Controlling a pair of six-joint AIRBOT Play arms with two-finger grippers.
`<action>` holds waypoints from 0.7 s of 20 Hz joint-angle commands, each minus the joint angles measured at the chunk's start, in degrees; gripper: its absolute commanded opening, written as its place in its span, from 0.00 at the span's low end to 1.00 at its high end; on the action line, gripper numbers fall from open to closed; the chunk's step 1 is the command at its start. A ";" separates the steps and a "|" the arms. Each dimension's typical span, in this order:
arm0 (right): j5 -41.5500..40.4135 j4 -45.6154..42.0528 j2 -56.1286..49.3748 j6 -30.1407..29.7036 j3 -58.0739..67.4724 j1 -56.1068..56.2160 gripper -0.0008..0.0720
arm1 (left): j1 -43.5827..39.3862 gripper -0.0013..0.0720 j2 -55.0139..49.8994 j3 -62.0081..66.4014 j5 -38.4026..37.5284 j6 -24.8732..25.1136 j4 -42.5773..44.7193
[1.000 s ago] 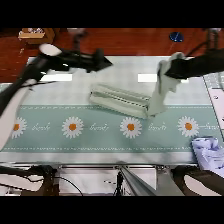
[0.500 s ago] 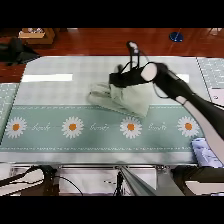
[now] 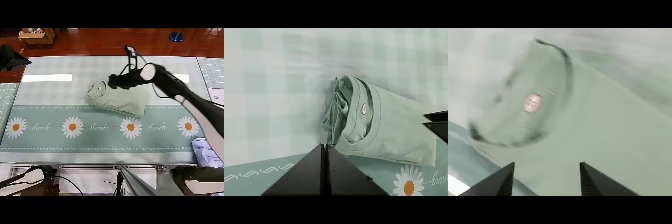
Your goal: Fold the shirts.
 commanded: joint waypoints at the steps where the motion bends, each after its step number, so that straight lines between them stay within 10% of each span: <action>1: 22.95 -19.39 6.27 -1.16 -0.07 -10.67 0.67 | 0.07 0.10 0.04 -0.37 0.11 0.02 3.04; 4: 29.68 -16.79 9.27 -1.81 -5.40 -24.33 0.67 | 0.07 0.59 0.04 -0.37 0.09 -0.04 6.19; 7: 25.18 3.17 9.77 -7.17 -15.26 -33.07 0.83 | 0.07 0.59 0.04 -0.37 -0.61 -0.02 7.67; 14: 5.03 21.33 6.91 -12.17 -28.24 -26.82 0.83 | -0.20 0.59 0.04 -0.37 -0.96 -0.20 7.65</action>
